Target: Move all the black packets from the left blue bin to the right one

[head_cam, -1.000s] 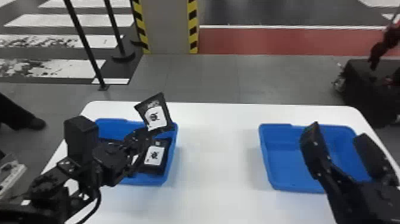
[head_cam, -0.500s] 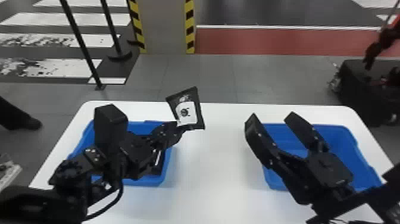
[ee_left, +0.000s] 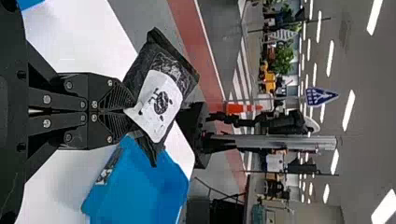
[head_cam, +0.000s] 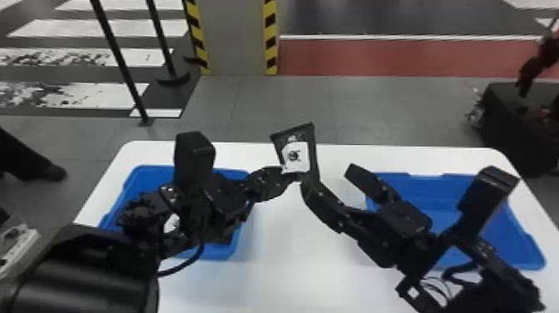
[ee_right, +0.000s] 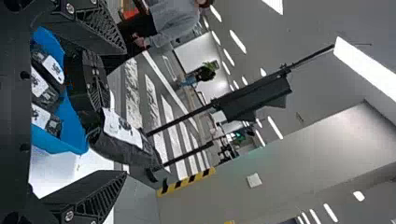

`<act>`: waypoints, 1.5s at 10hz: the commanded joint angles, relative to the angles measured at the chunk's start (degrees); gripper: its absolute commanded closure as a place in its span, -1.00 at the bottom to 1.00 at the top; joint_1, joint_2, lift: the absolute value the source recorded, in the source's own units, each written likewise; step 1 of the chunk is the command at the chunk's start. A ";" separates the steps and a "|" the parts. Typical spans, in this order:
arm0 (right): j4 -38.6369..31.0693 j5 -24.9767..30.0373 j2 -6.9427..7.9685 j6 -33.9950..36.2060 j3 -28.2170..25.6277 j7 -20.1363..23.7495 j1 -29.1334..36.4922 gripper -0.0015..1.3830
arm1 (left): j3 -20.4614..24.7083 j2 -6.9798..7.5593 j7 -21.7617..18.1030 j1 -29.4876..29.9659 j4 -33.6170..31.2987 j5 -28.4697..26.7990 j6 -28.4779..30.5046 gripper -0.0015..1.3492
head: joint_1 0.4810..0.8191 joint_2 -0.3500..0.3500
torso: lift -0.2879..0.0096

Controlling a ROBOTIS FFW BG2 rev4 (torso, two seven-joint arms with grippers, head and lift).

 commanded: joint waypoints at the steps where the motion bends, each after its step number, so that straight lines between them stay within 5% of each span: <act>1: 4.37 -1.90 0.05 2.18 -0.02 0.97 -5.05 -0.85 | -1.45 0.03 -0.96 -2.41 3.05 1.31 0.15 0.79 | 0.27 0.18 | 0.20; 6: 17.45 -1.19 0.05 3.31 -3.45 2.64 -15.74 -0.85 | -4.44 0.91 -2.63 -4.24 4.18 3.07 1.84 0.79 | 0.27 0.09 | 0.20; 13: 26.17 -1.10 0.00 8.65 -7.14 3.35 -23.19 -0.83 | -5.67 1.53 -3.42 -5.36 4.18 4.48 2.26 0.79 | 0.27 -0.14 | 0.20; 14: 27.01 -2.16 0.00 9.64 -7.14 3.87 -24.04 -0.63 | -5.67 1.44 -3.42 -5.36 4.32 4.48 2.40 0.79 | 0.27 -0.14 | 0.20; 15: 26.73 -4.27 0.00 12.59 -7.14 4.14 -24.04 -0.11 | -5.67 1.44 -3.51 -5.36 4.32 4.48 2.26 0.79 | 0.27 -0.13 | 0.20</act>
